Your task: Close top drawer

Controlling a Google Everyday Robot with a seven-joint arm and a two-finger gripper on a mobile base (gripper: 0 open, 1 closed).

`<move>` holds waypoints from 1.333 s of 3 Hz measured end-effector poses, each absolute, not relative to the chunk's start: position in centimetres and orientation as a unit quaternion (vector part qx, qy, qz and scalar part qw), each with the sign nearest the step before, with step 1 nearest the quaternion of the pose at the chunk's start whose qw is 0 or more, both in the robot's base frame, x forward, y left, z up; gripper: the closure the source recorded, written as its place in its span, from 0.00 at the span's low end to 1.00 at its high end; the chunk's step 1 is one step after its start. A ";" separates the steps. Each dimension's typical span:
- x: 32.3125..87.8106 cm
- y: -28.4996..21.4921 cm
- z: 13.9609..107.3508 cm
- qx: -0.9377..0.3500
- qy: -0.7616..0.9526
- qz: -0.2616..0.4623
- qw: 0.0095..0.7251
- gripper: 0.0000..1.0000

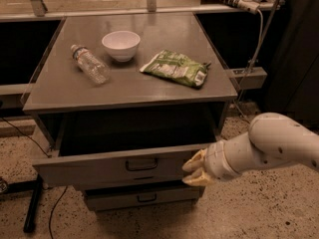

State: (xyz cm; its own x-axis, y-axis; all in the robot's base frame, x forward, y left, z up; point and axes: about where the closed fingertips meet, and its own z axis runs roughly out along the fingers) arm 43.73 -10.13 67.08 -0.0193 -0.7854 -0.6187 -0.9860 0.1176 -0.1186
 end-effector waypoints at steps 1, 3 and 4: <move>49.1 -10.6 66.9 -0.641 0.698 0.152 0.280 0.86; 49.5 -10.6 66.9 -0.642 0.698 0.149 0.279 0.60; 49.5 -10.6 66.9 -0.642 0.698 0.149 0.279 0.37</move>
Offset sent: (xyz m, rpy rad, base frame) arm 0.0480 -0.0044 -0.0017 -0.0362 -0.0205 -0.0186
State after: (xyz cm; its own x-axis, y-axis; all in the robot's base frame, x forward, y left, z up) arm 49.53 -10.59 66.94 -0.0202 -0.8132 -0.5816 -0.9798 0.1318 -0.1502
